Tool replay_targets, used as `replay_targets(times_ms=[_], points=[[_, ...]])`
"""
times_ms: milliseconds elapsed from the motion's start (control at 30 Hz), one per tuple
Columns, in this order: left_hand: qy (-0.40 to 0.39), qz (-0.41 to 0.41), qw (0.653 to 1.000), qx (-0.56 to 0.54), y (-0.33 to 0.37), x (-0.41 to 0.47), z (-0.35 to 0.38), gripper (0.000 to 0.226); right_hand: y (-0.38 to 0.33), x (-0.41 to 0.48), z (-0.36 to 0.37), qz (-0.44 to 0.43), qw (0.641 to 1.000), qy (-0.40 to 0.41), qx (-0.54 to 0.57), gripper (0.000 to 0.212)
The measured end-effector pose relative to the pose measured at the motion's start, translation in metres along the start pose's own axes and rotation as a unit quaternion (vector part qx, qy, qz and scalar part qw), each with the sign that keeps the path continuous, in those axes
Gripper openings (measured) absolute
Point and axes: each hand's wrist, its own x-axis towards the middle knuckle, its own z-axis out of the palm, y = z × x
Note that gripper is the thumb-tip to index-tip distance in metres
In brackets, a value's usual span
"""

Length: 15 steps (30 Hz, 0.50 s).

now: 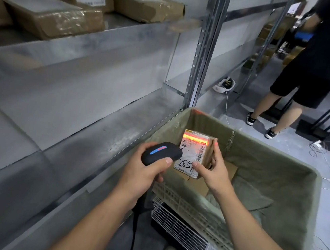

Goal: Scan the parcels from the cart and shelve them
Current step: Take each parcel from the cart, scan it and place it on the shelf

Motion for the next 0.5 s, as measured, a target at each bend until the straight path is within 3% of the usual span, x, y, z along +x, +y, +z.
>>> replay_targets(times_ms=[500], points=[[0.055,0.040,0.998,-0.002,0.016,-0.054,0.014,0.051,-0.019,0.010,-0.018,-0.033,0.995,-0.091,0.003,0.098]])
